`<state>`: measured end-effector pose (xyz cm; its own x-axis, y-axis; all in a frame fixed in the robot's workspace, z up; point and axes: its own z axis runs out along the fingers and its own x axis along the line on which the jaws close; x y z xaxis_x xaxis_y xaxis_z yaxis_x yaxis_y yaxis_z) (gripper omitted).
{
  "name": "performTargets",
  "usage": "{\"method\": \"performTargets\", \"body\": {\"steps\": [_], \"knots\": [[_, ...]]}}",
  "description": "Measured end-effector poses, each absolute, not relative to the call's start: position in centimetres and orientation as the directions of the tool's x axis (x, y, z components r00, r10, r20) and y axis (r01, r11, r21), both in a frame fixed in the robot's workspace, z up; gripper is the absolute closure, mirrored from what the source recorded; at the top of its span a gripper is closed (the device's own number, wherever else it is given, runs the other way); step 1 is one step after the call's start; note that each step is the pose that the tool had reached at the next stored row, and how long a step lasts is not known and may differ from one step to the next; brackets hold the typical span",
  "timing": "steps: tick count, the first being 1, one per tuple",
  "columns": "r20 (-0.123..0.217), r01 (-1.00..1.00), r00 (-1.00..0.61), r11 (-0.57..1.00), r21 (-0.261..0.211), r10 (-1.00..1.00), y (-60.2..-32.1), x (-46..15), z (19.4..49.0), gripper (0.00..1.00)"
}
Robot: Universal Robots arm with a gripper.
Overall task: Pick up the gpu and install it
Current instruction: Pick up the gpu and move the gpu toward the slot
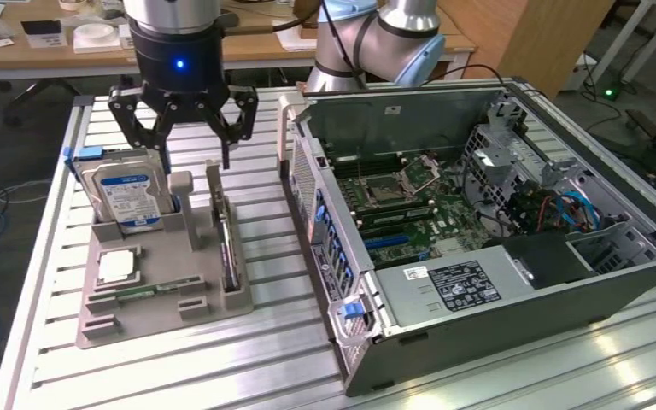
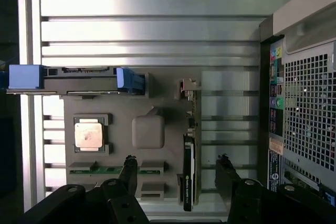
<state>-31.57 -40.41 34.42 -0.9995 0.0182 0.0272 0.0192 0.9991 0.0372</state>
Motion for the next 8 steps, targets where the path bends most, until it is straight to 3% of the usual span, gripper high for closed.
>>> {"method": "performTargets", "body": {"steps": [8], "knots": [[0.027,0.018,-0.999,0.999,0.037,0.017,-40.8,-31.49,33.57,0.29]]}}
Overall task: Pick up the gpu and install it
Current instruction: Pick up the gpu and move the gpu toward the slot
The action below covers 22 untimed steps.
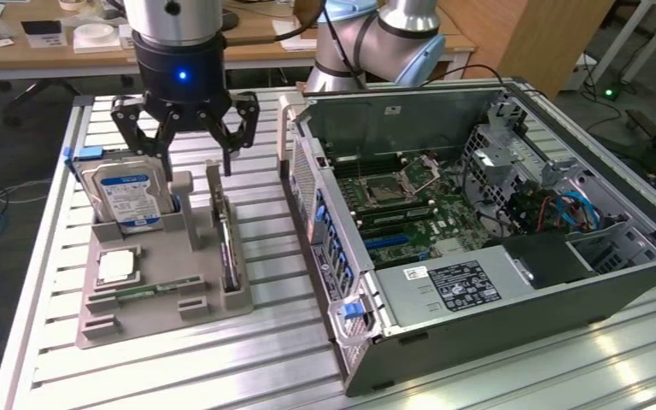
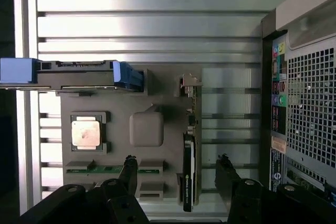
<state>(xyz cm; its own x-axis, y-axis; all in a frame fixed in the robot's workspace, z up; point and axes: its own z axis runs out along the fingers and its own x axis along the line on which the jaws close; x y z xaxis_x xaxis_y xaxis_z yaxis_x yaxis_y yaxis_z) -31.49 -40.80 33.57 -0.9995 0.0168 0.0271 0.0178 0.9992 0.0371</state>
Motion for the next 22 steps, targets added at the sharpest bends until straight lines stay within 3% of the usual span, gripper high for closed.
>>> {"method": "performTargets", "body": {"steps": [22], "knots": [[0.027,-0.001,-1.0,0.999,0.037,-0.002,-41.0,-31.4,32.4,0.29]]}}
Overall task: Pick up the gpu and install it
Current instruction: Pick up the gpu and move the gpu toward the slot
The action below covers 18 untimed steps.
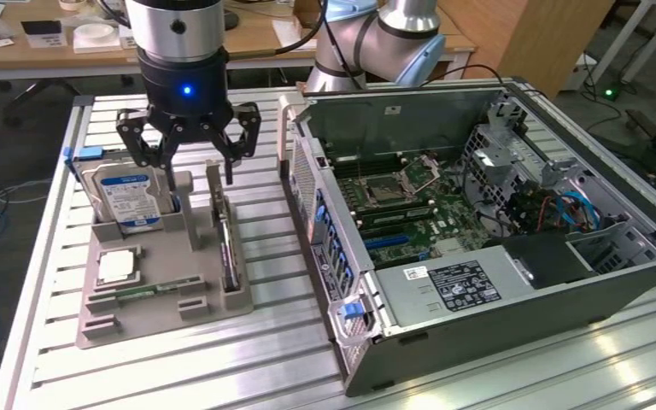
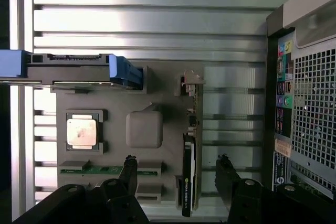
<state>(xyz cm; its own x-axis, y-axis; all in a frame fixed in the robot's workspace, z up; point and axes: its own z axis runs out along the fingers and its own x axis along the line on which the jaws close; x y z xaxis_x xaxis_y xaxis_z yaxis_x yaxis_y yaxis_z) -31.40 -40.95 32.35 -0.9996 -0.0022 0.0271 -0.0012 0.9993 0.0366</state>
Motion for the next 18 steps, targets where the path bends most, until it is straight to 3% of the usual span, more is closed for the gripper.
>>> {"method": "performTargets", "body": {"steps": [18], "knots": [[0.017,-0.076,-0.997,0.996,0.036,-0.077,-41.09,-31.17,32.02,0.29]]}}
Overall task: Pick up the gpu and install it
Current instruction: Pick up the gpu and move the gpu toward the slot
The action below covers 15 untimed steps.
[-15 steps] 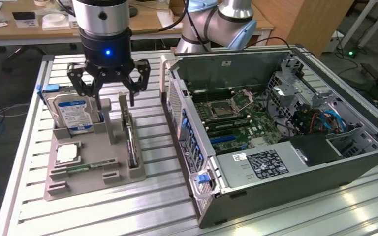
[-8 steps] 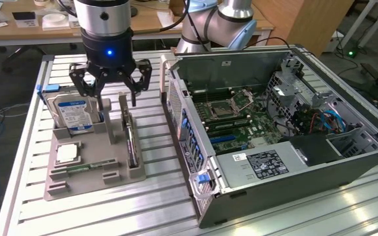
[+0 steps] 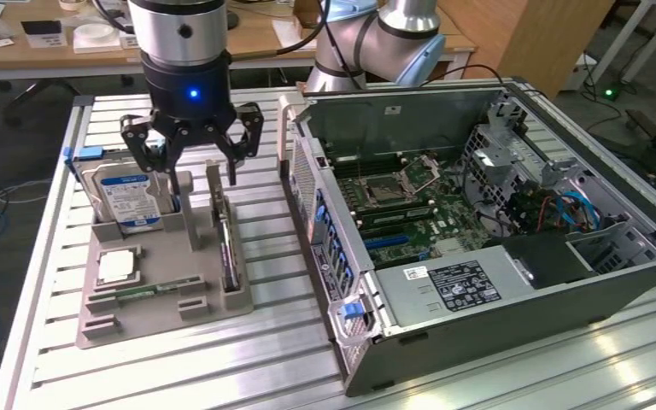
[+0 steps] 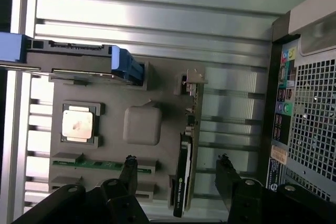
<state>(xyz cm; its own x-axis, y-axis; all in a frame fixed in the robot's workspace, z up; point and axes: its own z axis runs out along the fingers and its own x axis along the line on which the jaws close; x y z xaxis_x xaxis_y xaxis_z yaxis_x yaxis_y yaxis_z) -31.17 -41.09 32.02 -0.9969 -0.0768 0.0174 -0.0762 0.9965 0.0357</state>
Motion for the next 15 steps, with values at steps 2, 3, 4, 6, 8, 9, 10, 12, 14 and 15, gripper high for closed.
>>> {"method": "performTargets", "body": {"steps": [2,3,4,6,8,9,10,12,14,15], "knots": [[0.017,-0.076,-0.997,0.996,0.036,-0.077,-41.1,-31.17,31.94,0.29],[0.018,-0.076,-0.997,0.996,0.036,-0.077,-41.11,-31.16,31.9,0.29],[0.018,-0.076,-0.997,0.996,0.036,-0.077,-41.13,-31.15,31.87,0.29],[0.017,-0.076,-0.997,0.996,0.036,-0.077,-41.14,-31.15,31.78,0.29],[0.018,-0.076,-0.997,0.996,0.036,-0.077,-41.18,-31.14,31.71,0.29],[0.017,-0.076,-0.997,0.996,0.036,-0.077,-41.19,-31.14,31.66,0.29],[0.017,-0.076,-0.997,0.996,0.035,-0.077,-41.2,-31.13,31.61,0.29],[0.018,-0.076,-0.997,0.997,0.034,-0.077,-41.2,-31.12,31.47,0.29],[0.018,-0.076,-0.997,0.997,0.033,-0.077,-41.21,-31.09,31.3,0.29],[0.018,-0.076,-0.997,0.997,0.032,-0.077,-41.21,-31.06,31.21,0.29]]}}
